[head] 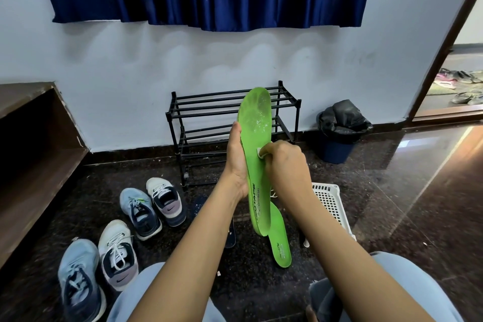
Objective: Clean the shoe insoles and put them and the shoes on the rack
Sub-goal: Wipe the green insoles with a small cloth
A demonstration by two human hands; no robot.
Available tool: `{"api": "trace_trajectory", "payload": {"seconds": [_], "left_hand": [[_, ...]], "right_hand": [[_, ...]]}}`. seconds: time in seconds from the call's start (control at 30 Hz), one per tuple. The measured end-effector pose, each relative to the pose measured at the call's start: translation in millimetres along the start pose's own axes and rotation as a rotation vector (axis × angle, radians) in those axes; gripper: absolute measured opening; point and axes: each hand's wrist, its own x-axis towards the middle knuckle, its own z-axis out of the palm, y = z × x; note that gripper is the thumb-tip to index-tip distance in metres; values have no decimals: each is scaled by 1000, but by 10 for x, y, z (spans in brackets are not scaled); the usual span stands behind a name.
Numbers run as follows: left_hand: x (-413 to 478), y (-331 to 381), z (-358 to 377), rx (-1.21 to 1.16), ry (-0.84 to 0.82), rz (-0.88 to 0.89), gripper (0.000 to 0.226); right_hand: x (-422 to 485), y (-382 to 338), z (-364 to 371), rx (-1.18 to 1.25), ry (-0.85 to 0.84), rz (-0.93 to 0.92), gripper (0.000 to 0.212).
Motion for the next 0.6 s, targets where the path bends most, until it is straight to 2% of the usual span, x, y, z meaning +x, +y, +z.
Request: {"api": "trace_trajectory", "payload": {"seconds": [0.13,0.37,0.6], "left_hand": [[-30,-24,55,-11,-48,-22,72],[-4,3,31,-3,-33,-3,71],[-36,-8,63,22,-87,-18,70]], "right_hand": [[95,57,-53,40,73,51,19],[18,59,-52,1,-8,38,25],[179,143,-43,119,138,112,23]]}}
